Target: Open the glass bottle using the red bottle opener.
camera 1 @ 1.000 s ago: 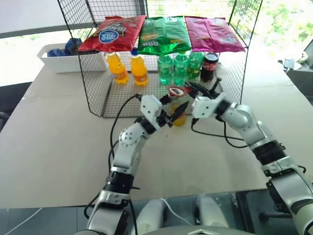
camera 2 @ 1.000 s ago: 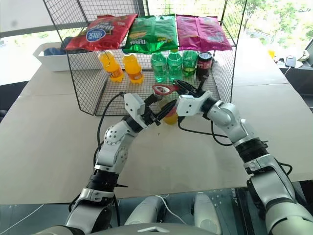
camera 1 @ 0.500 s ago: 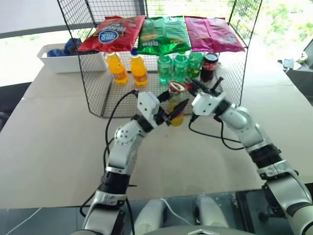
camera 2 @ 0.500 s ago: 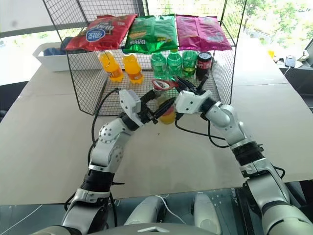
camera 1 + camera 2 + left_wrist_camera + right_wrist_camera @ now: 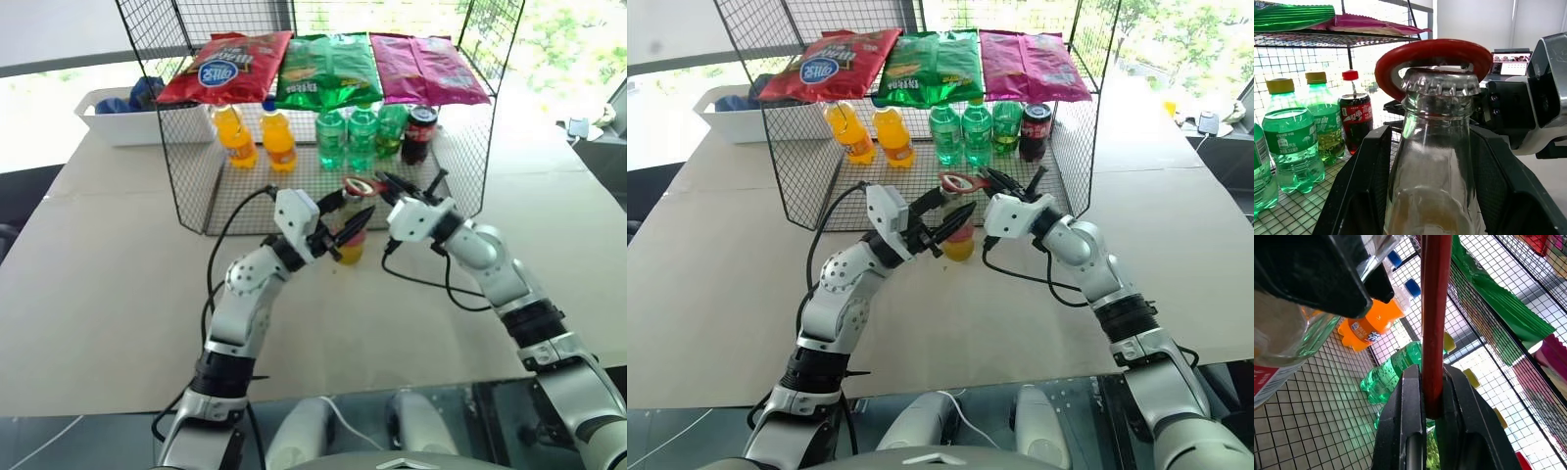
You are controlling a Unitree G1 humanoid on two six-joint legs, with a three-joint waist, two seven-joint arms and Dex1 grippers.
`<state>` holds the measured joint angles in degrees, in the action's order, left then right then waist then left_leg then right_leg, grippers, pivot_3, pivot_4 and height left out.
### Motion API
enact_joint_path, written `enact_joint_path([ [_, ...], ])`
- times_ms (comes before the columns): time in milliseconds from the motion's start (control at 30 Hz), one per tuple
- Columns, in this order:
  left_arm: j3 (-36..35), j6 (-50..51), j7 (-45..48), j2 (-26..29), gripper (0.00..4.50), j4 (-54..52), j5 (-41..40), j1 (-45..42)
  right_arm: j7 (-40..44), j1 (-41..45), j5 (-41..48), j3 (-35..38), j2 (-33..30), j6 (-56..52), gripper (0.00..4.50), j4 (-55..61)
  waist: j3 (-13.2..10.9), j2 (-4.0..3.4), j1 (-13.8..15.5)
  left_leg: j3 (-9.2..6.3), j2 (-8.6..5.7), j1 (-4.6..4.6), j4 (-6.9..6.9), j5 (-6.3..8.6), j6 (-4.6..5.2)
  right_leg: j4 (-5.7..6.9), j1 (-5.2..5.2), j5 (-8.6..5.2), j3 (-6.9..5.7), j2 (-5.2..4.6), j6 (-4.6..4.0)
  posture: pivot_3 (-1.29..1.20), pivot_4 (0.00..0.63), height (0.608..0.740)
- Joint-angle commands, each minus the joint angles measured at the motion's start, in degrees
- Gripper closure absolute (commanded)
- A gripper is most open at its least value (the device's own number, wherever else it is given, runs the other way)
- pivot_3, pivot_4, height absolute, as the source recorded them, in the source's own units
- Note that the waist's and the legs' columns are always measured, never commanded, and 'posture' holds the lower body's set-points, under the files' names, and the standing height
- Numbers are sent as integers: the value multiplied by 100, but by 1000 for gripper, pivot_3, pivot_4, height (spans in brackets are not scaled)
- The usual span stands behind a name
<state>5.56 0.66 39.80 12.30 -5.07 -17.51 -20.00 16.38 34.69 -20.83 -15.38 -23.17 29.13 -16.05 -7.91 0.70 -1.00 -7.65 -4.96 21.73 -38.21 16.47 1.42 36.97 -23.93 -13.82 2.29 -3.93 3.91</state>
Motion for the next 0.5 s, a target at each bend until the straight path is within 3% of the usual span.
enact_joint_path([
  [33, 70, -167, 31, -51, 2335, -18, 28, 15, -58, 70, -11, 92, 5, 48, 4500, 136, 0, 0, 2, 0, 0, 0, 0, 0, 0, 0, 0, 0, 0, 0, 0, 0, 150, 740],
  [500, 161, -672, 11, -67, 2335, 703, 392, -248, -98, 264, -88, 77, 29, 53, 4500, -116, 9, 3, 7, 0, 0, -8, -4, 0, 0, 2, 11, 0, -2, 0, 0, 0, 150, 740],
])
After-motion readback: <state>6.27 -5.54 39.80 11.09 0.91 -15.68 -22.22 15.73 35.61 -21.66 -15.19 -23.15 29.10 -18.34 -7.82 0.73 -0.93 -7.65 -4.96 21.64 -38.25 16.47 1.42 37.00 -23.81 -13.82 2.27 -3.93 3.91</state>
